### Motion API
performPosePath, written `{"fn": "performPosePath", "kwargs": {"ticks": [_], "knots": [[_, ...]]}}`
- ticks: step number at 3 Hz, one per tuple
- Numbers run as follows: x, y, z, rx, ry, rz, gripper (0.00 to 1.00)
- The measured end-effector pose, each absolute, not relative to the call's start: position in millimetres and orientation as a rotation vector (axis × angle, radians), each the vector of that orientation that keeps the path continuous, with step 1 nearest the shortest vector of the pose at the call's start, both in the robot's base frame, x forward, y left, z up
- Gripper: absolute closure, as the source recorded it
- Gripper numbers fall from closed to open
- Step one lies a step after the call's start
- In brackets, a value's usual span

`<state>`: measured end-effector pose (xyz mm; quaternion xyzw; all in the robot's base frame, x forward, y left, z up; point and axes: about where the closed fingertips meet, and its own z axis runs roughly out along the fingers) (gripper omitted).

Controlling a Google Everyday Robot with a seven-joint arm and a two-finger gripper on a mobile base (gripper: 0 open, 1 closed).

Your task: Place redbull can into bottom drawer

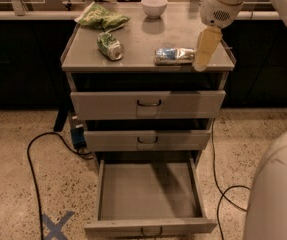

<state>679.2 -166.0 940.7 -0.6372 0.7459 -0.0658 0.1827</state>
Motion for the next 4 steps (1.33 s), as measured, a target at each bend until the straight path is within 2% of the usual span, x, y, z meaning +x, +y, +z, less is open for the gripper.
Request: {"fn": "performPosePath", "kwargs": {"ticks": [1,4], "knots": [[689,-166,935,-1.790,2.101,-0.187,0.00],[775,-155,879,-1.740,2.135,-0.091,0.00]]}}
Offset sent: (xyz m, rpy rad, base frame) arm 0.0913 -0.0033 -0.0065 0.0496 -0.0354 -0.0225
